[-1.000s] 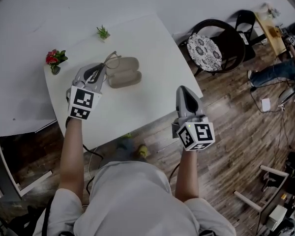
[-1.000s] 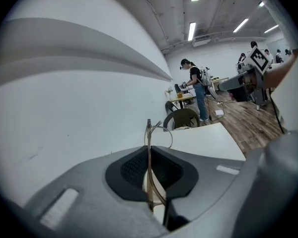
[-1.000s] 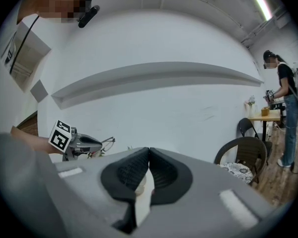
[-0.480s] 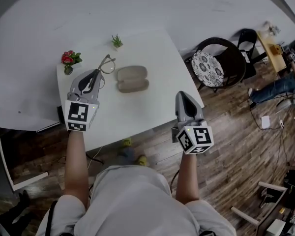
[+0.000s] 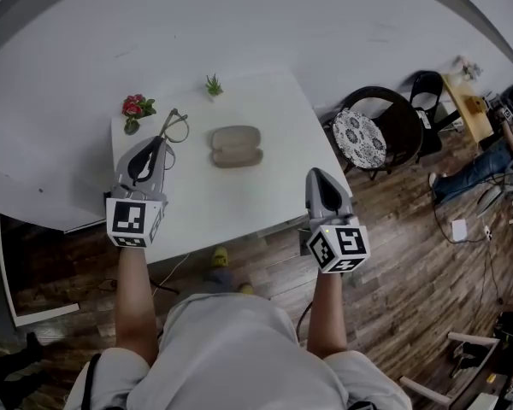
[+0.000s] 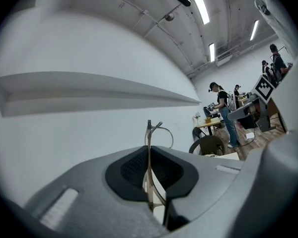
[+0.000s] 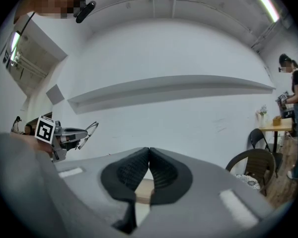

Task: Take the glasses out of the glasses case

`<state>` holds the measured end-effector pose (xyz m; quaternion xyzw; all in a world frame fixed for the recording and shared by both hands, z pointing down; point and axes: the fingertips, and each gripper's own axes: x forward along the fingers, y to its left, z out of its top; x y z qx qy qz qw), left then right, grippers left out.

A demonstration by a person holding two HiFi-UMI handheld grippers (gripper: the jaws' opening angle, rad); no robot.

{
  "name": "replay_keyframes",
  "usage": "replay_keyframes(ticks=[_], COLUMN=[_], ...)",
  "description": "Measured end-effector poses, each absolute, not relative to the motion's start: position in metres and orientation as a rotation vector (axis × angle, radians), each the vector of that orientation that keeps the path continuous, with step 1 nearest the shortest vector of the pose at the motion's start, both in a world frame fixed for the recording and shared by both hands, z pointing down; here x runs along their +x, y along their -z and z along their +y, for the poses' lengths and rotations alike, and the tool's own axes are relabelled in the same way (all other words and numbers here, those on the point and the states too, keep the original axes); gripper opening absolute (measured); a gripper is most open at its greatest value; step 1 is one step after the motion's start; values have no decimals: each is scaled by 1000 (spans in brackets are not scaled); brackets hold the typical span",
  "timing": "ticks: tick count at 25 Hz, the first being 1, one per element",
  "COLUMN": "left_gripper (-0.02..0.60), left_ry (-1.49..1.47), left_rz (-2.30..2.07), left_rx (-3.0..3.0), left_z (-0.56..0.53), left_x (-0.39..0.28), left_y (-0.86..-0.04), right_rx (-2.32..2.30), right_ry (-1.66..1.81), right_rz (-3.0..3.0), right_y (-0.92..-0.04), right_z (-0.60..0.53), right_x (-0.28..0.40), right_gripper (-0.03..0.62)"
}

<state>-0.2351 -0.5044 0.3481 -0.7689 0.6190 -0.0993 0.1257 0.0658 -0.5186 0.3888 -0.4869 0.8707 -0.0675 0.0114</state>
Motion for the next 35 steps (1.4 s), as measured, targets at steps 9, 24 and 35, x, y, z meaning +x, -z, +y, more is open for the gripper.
replay_keyframes(ticks=[9,24,35], left_gripper=[23,23,23], left_ry=[209,132,83], left_rz=[1856,1908,1931], left_rx=[-2169,-2120,-2082], left_z=[-458,-407,-381], left_x=[-250,-249,-243], left_y=[-329,-322,-317], right_rx=[-1515,-1517,-1522], right_ry=[178,104,58], right_rz=[2684,2713,2719], right_y=[-369,-360,-360], right_z=[-499,-469,-452], right_x=[75,89,100], right_gripper=[3,3,3])
